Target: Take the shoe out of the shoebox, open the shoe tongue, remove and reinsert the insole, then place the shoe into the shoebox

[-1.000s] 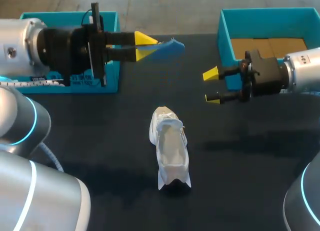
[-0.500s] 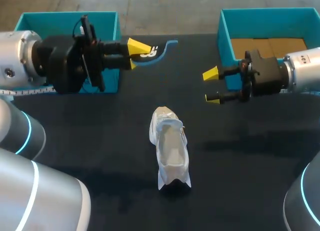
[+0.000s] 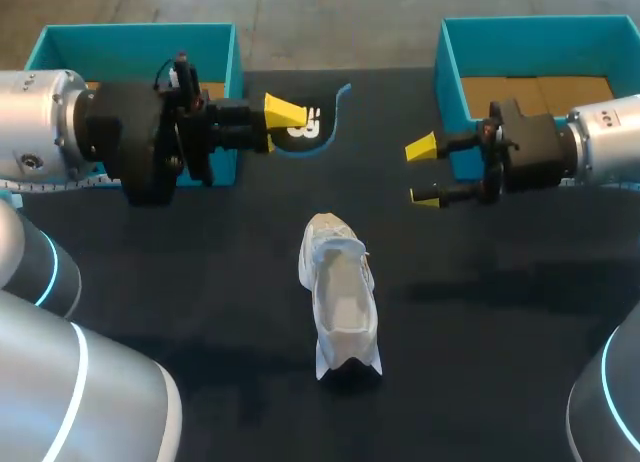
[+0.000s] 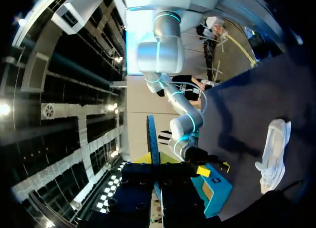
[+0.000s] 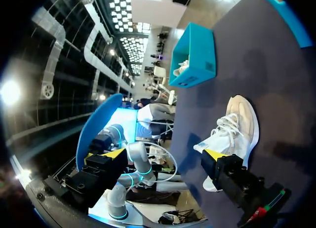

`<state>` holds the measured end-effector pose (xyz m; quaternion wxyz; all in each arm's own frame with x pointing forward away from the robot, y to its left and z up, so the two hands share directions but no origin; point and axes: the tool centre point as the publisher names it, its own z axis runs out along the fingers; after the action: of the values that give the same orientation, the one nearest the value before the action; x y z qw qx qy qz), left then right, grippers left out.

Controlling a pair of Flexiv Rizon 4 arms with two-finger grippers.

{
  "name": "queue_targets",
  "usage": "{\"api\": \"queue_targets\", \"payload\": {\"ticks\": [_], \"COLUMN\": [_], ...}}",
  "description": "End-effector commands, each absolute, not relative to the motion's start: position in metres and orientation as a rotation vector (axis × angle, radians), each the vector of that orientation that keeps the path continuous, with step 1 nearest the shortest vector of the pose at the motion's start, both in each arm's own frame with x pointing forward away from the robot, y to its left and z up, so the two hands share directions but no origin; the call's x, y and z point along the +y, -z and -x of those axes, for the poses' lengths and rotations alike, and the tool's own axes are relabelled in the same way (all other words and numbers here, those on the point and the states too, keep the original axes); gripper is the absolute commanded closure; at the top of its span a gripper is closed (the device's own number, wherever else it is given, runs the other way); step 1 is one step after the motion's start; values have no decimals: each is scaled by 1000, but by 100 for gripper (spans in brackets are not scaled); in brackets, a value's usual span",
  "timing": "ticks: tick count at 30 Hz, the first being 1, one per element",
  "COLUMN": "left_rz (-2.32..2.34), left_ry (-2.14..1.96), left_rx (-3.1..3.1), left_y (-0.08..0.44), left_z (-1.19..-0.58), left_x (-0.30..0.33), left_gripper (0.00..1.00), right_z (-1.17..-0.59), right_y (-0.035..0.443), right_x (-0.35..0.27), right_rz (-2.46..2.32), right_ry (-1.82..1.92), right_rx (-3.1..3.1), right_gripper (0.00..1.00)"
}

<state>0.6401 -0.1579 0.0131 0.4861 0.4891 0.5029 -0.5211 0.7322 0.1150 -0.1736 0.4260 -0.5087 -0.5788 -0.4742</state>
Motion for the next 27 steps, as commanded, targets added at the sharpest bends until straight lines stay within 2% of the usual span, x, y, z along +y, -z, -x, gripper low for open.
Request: {"api": "queue_targets", "payload": {"ticks": [1,27], "left_rz": [-1229,-1419], "left_ry": [1234,846], "left_rx": [1177,1132], "left_y": [1,100], "left_z": [-658,-697], "left_x": [-153,-140], "left_gripper": [100,100], "right_z": [-731,-731], "right_y": [174,174], "right_x": [116,116], "right_rz": [1274,1274], "right_ry": [1187,1187], "right_rx": [-1447,-1447], "right_gripper": [0,0]}}
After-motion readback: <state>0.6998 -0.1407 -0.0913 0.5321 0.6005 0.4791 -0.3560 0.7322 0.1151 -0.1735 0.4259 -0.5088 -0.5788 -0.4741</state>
